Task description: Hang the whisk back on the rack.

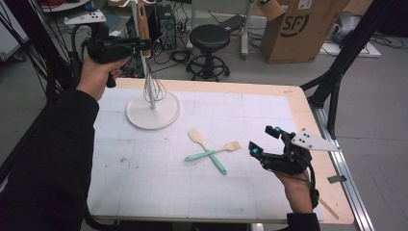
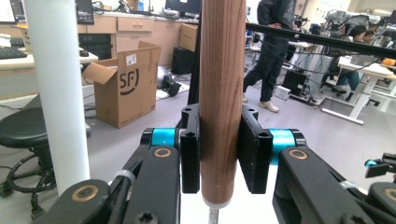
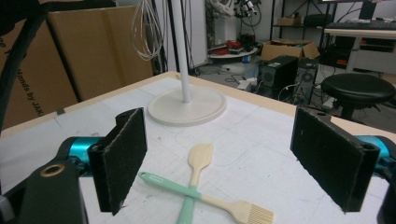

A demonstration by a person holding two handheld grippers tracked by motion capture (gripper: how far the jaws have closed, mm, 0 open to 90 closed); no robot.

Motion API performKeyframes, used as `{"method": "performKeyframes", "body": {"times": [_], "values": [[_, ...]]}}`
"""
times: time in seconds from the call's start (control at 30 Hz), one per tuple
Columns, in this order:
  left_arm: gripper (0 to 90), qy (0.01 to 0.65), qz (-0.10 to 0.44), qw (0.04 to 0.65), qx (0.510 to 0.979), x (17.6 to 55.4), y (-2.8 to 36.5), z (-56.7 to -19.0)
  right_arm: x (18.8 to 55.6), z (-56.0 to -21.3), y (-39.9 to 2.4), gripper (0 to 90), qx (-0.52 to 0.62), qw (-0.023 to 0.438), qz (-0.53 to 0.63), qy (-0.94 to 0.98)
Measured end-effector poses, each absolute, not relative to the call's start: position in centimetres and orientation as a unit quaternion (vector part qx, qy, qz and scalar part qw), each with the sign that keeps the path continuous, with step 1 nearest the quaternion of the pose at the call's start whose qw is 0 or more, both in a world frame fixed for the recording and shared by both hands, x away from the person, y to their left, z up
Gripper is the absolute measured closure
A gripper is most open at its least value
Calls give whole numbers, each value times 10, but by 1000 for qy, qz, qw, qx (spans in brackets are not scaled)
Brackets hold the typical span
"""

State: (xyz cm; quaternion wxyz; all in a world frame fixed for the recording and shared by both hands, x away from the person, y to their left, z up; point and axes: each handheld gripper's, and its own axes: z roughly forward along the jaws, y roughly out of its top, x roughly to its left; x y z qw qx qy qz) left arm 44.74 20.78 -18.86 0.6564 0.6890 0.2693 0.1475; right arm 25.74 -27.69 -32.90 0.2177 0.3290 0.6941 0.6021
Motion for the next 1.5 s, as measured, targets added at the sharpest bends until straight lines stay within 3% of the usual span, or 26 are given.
{"method": "performKeyframes", "body": {"times": [0.63,0.87,0.97,1.03,1.2,1.5], "values": [[717,290,165,644,688,461,209,-198,258,-333,-283,176,339,217,605,687],[460,308,190,638,680,438,214,-199,252,-334,-291,176,346,229,599,685],[311,337,200,644,658,426,220,-203,249,-336,-297,175,350,234,594,685],[262,345,202,651,646,418,225,-207,248,-338,-301,176,353,237,593,684],[212,331,212,657,644,396,229,-219,244,-343,-311,176,360,242,587,683],[210,293,243,672,636,356,229,-237,243,-351,-330,175,377,247,582,677]]}}
